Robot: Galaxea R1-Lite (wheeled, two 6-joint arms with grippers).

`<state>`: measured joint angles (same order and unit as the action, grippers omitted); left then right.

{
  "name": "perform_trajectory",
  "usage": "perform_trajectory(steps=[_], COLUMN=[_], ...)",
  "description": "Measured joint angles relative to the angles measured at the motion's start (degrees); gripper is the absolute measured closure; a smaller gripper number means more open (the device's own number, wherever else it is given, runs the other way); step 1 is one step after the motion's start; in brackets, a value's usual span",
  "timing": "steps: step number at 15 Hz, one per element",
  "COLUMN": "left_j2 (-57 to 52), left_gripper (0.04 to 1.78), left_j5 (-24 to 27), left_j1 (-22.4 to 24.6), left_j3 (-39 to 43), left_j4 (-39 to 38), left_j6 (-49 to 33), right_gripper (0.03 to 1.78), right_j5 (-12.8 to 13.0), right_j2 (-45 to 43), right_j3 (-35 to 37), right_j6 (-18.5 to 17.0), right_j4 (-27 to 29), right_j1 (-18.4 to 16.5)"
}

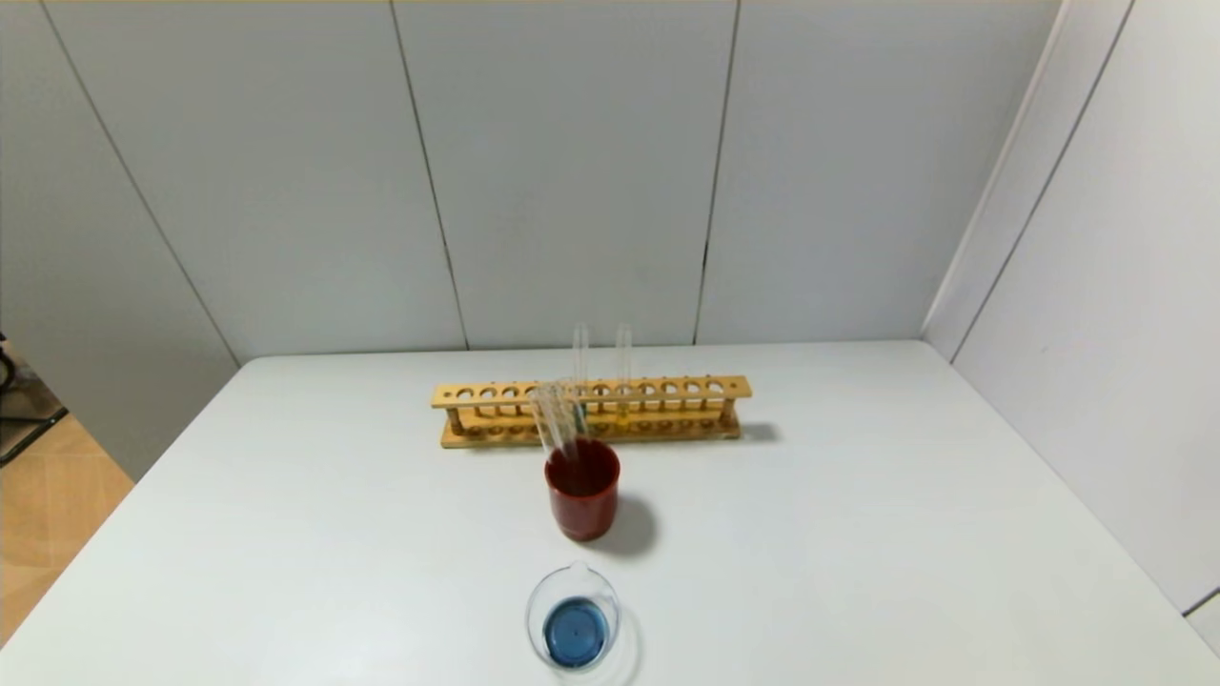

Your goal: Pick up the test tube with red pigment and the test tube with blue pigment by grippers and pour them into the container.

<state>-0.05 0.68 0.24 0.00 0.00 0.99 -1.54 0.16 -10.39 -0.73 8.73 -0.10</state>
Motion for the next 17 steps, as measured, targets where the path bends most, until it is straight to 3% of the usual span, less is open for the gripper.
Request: perform_trajectory(steps=[3, 4, 17], left_j2=[0.00, 0.00, 0.00], left_gripper=[0.07, 0.07, 0.07], left_j5=[0.02, 0.00, 0.02], left_j1=[0.00, 0.00, 0.00], left_j3=[0.00, 0.00, 0.00], left_j4=[0.00, 0.00, 0.05], left_j6=[0.00, 0.00, 0.00], right_gripper=[0.06, 0.06, 0.06], right_j5=[0.17, -0.11, 1.54], right_j2=[-0.21, -0.23, -0.27], right_j3=[8.66, 9.59, 10.39], right_j6=[4.36, 4.91, 1.61], right_j4=[-8.63, -8.95, -9.17], right_j1=[0.00, 0.00, 0.10])
